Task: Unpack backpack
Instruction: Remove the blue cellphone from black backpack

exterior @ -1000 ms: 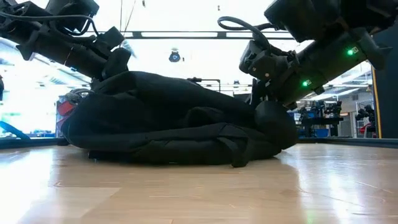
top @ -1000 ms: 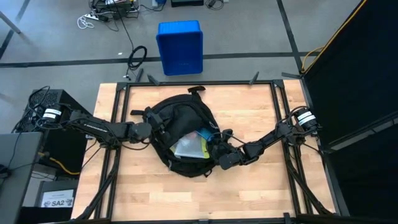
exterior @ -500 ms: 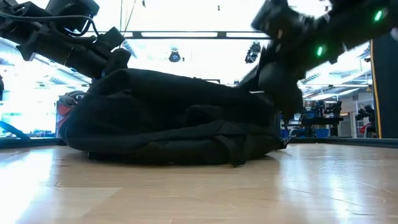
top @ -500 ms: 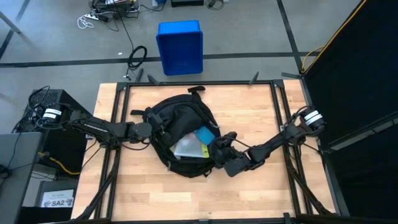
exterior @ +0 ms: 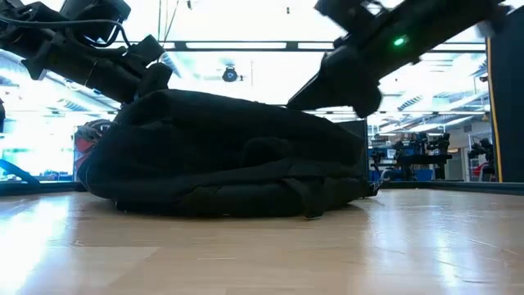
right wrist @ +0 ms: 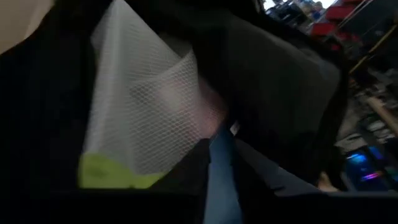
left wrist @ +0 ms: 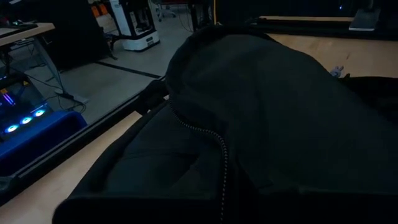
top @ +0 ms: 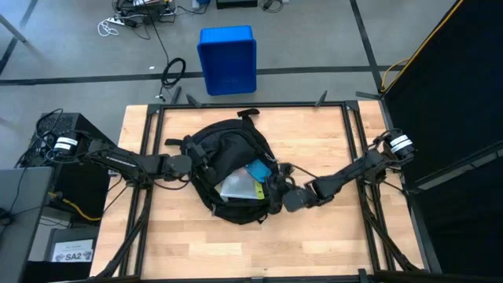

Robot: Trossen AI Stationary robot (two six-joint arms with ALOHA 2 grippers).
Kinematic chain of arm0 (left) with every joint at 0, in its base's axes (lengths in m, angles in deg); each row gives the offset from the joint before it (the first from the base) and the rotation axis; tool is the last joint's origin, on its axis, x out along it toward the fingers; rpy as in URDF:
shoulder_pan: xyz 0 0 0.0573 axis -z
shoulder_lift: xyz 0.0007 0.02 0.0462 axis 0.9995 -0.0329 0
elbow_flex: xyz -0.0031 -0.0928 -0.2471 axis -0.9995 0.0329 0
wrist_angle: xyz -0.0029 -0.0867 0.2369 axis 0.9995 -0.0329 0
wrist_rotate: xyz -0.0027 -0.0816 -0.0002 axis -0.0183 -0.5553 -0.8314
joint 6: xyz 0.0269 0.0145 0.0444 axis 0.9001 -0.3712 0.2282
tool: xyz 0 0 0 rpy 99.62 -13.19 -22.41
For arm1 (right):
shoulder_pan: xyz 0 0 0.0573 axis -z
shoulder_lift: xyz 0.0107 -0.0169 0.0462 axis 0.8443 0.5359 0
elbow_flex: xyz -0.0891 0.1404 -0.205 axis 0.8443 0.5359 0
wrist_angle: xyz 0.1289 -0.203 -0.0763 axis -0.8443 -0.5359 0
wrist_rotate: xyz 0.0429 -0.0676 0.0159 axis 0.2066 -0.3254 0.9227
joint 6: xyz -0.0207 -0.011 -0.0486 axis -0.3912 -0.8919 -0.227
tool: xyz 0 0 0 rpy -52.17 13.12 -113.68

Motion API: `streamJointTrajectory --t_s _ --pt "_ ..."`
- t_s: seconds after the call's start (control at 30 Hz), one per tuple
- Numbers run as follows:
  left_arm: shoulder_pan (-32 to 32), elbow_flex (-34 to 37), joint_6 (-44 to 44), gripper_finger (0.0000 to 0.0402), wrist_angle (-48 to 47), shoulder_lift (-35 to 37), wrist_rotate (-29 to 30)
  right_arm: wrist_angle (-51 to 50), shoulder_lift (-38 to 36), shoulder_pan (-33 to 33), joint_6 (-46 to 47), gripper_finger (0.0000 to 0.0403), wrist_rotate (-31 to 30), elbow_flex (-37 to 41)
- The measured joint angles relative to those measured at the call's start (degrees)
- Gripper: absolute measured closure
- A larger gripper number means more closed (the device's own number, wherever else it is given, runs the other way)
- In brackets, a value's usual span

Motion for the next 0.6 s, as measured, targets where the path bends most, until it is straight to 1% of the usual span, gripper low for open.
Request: streamJointTrajectory --t_s 0.07,0.13,0.23,0.3,0.4,0.6 --pt "0.00 0.00 0.00 0.0402 0.00 0.00 0.01 -1.67 0.00 2.10 0.27 0.0297 4.63 -1.47" --pt "0.00 0.00 0.00 0.0402 0.00 0.00 0.00 -4.88 0.00 3.71 2.59 0.0259 9.02 -3.35" --pt "0.00 0.00 0.00 0.0402 -0.04 0.00 0.02 -13.54 0.00 4.68 6.18 0.0210 10.77 -6.12" --pt "0.00 0.00 -0.01 0.0402 -0.04 0.00 0.01 -16.14 0.09 4.76 7.90 0.0184 10.78 -7.19" --pt "0.00 0.00 -0.02 0.0402 0.02 0.00 0.02 -16.53 2.28 5.20 8.57 0.0158 11.15 -7.41" --pt "0.00 0.00 -0.24 0.0402 0.16 0.00 -0.48 -16.10 9.57 6.83 10.54 0.0134 10.96 -9.28"
